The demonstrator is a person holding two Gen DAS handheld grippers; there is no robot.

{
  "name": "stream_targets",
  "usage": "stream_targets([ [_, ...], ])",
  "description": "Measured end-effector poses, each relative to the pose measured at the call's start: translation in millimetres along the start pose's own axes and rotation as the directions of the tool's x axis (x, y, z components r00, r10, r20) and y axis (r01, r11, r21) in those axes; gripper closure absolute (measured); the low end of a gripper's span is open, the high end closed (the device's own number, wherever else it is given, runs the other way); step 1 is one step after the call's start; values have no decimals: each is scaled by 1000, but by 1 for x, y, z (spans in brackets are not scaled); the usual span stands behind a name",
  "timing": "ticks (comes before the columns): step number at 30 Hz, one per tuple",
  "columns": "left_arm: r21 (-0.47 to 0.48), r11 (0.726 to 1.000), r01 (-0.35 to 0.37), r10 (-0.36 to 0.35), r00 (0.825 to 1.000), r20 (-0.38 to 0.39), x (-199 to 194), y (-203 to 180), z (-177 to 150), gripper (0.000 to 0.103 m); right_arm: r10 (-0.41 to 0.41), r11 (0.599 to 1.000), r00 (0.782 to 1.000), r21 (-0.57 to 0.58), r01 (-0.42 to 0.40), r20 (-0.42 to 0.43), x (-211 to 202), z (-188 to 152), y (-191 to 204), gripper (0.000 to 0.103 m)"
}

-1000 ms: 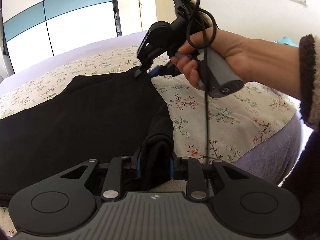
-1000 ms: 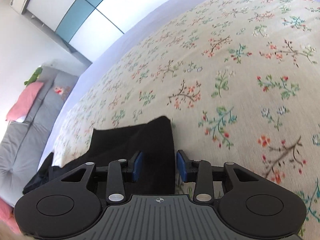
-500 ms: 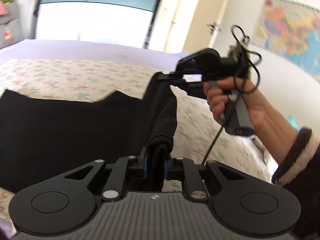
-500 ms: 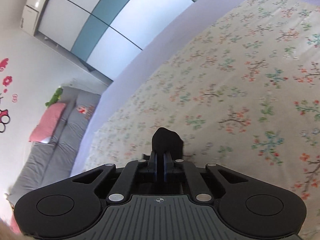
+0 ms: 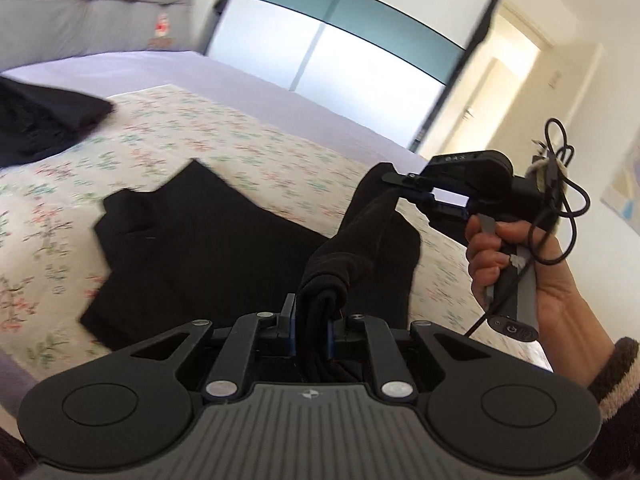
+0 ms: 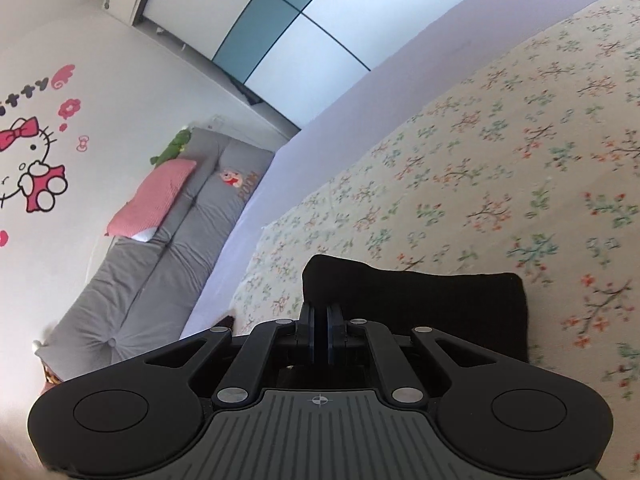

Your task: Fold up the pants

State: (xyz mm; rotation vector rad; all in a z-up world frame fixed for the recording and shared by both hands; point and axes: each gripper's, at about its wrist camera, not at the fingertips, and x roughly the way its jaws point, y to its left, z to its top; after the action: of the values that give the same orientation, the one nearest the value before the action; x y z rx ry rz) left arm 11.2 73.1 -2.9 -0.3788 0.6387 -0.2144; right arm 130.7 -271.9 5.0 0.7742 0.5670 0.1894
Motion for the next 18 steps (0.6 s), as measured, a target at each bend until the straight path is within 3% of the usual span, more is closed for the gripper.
stream_targets([
  [6, -132, 986, -101, 102, 995, -5, -4, 61, 27, 46, -26, 999, 996, -43, 22, -86, 75, -28, 50, 98],
  [13, -200, 962, -187, 185, 982, -29, -2, 101, 48, 44, -22, 999, 993, -39, 17, -119, 134, -52, 90, 98],
  [16, -201, 952, -230, 220, 973, -71, 2, 113, 48, 36, -13, 1000, 991, -27, 10, -131, 150, -61, 99, 97],
  [18, -174, 948, -267, 259, 964, -69, 1, 116, 50, 17, -7, 1000, 990, -20, 5, -141, 154, -66, 100, 91],
])
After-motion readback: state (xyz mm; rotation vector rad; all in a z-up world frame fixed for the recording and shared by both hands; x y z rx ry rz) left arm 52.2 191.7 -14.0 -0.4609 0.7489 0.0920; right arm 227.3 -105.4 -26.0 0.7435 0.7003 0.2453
